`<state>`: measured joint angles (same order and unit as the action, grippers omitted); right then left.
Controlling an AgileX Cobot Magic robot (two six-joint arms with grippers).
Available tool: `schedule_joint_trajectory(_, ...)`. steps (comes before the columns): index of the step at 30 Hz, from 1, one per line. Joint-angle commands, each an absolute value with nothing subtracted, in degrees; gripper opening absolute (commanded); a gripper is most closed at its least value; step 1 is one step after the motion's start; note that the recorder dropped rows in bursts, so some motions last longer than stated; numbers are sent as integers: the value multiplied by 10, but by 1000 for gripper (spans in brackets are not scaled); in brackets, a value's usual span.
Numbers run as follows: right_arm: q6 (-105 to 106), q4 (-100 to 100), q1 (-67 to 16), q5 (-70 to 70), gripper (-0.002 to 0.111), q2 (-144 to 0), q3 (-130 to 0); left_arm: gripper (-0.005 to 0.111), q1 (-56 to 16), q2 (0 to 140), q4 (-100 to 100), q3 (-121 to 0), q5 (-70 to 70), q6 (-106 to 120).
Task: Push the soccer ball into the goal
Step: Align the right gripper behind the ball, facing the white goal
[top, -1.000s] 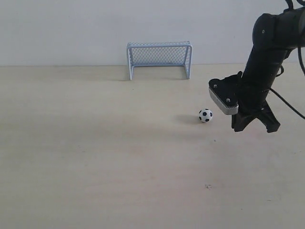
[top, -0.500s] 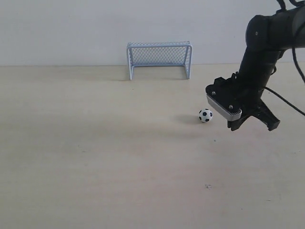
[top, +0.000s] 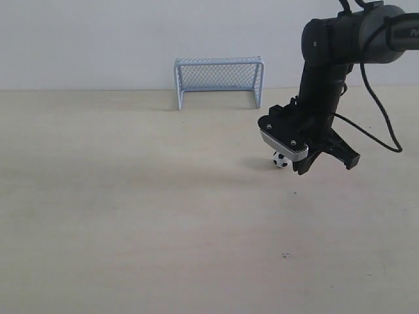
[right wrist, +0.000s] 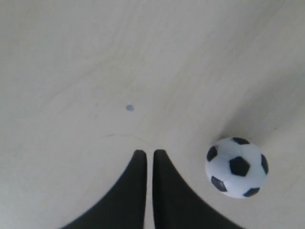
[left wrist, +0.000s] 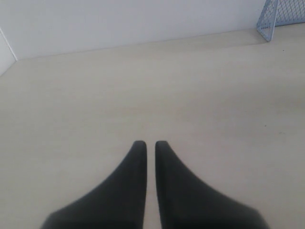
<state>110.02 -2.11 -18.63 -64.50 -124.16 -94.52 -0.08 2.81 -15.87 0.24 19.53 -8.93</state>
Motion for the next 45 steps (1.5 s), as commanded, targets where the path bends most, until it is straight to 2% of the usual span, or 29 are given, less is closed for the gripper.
schedule_joint_trajectory(1, 1103, -15, -165, -656, 0, -1246, -949, 6, -5, 31, -159, 0, 193, -95)
schedule_joint_trajectory(6, 1115, -18, -143, -651, 0, -1248, -949, 6, -5, 31, -159, 0, 193, -95)
schedule_joint_trajectory(33, 1128, -71, -155, -634, 0, -1267, -967, 6, -5, 31, -159, 0, 193, -95)
schedule_joint_trajectory(45, 1128, -71, -155, -686, 0, -1267, -967, 6, -5, 31, -159, 0, 193, -95)
